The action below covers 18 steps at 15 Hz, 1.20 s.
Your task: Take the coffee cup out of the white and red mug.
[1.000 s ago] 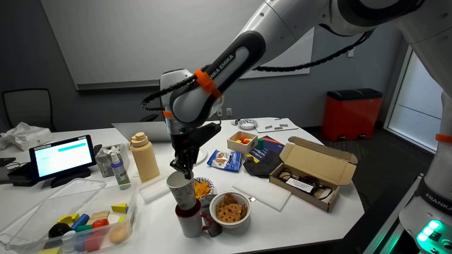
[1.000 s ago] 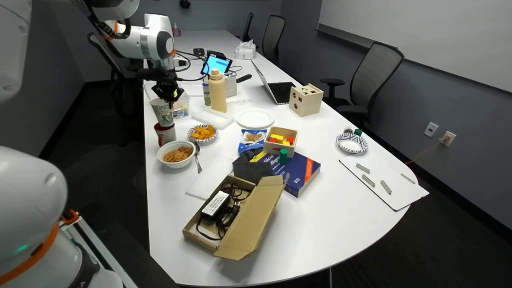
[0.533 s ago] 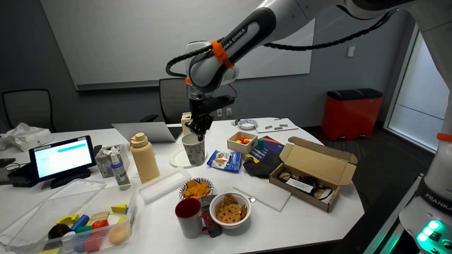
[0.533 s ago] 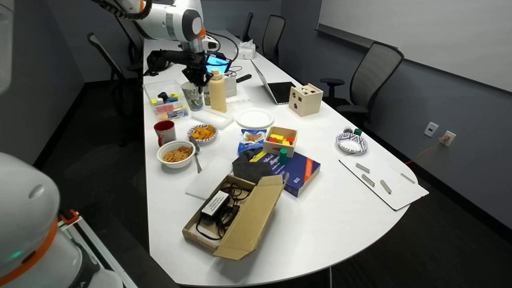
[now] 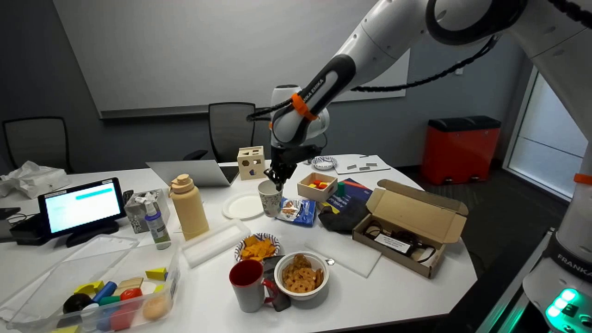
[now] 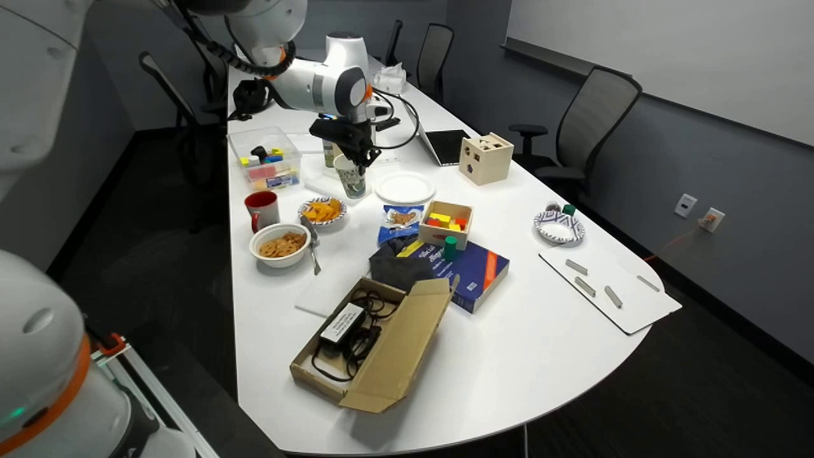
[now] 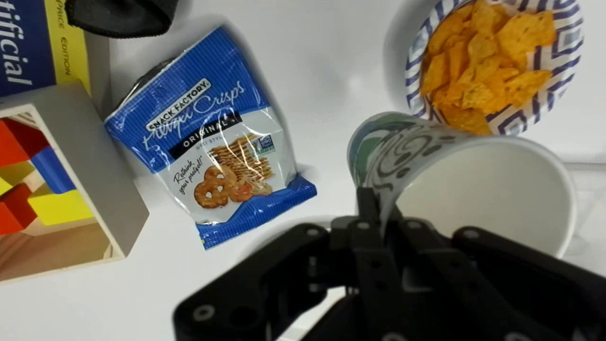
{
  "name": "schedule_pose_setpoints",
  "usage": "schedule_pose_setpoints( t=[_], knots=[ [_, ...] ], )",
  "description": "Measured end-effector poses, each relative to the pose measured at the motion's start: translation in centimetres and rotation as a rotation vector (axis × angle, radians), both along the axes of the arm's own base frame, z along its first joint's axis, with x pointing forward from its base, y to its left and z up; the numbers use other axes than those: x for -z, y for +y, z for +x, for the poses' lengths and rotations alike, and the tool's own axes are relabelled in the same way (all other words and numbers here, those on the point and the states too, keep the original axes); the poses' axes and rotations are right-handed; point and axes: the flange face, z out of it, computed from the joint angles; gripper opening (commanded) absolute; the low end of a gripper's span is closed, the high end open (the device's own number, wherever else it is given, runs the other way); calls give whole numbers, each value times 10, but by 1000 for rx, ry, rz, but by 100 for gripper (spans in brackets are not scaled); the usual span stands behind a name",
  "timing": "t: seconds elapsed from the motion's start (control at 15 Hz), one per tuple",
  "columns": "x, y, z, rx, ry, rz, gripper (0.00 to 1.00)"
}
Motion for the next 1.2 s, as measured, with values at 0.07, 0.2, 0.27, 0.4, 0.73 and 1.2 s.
schedule_pose_setpoints(
  t=[0.07,0.2,0.27,0.4,0.73,1.2],
  knots=[
    [12,-5,4,8,-4,1,1],
    [32,-13,13,24,-10,0,1],
    [40,-18,17,31,-9,-2,1],
    [55,-27,25,47,0,4,1],
    [82,-40,35,99,66,69,36],
    [80,-34,42,105,62,85,90]
  ],
)
